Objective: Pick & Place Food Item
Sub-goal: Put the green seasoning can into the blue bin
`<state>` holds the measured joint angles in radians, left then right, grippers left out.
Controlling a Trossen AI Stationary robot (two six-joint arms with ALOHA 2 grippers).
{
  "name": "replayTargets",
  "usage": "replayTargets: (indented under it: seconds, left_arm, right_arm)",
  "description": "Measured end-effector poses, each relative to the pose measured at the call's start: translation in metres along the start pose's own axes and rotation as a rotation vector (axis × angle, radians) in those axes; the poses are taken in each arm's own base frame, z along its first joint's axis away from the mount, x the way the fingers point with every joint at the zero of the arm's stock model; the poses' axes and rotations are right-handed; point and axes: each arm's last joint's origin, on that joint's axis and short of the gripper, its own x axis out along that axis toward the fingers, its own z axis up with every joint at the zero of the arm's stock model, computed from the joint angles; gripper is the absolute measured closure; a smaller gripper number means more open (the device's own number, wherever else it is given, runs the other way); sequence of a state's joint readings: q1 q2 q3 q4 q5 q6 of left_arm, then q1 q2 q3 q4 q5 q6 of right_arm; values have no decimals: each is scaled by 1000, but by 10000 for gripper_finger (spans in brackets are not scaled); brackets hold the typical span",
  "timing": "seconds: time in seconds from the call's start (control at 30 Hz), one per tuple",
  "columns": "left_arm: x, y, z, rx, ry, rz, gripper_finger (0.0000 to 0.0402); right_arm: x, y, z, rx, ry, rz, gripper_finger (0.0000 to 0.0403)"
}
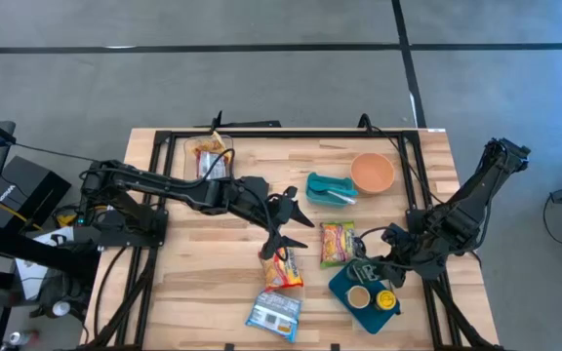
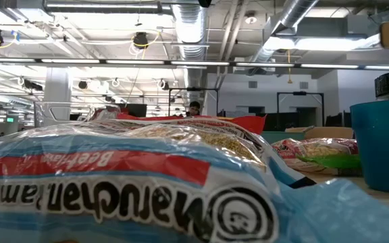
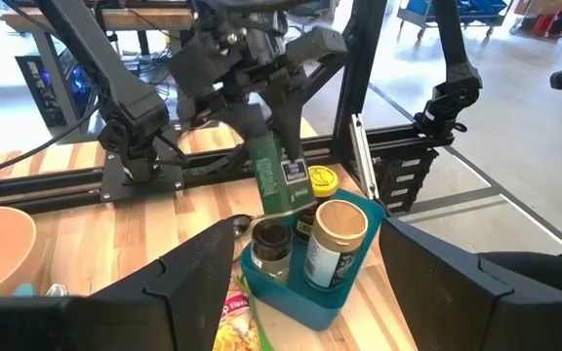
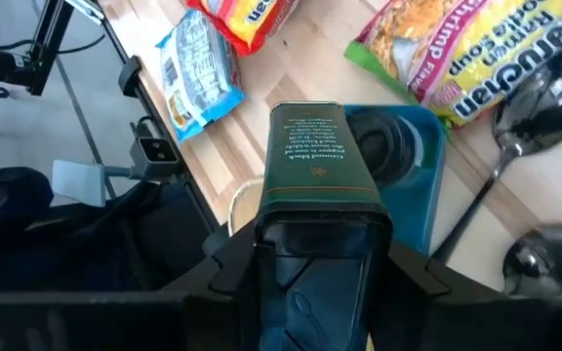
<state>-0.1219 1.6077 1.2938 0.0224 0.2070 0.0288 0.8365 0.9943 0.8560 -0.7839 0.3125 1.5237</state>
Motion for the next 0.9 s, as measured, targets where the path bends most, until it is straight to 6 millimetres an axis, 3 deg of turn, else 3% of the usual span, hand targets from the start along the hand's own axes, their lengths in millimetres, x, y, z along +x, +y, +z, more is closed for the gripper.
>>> replayTargets:
  seconds: [0.5,0.9]
  left_arm:
    - [0,0,0,0,1,0,156]
    - [0,0,0,0,0,0,156]
  right_arm:
    - [-17,-9,-15,129,68,-165,287]
    - [-1,-8,-24,135,129,-285,286]
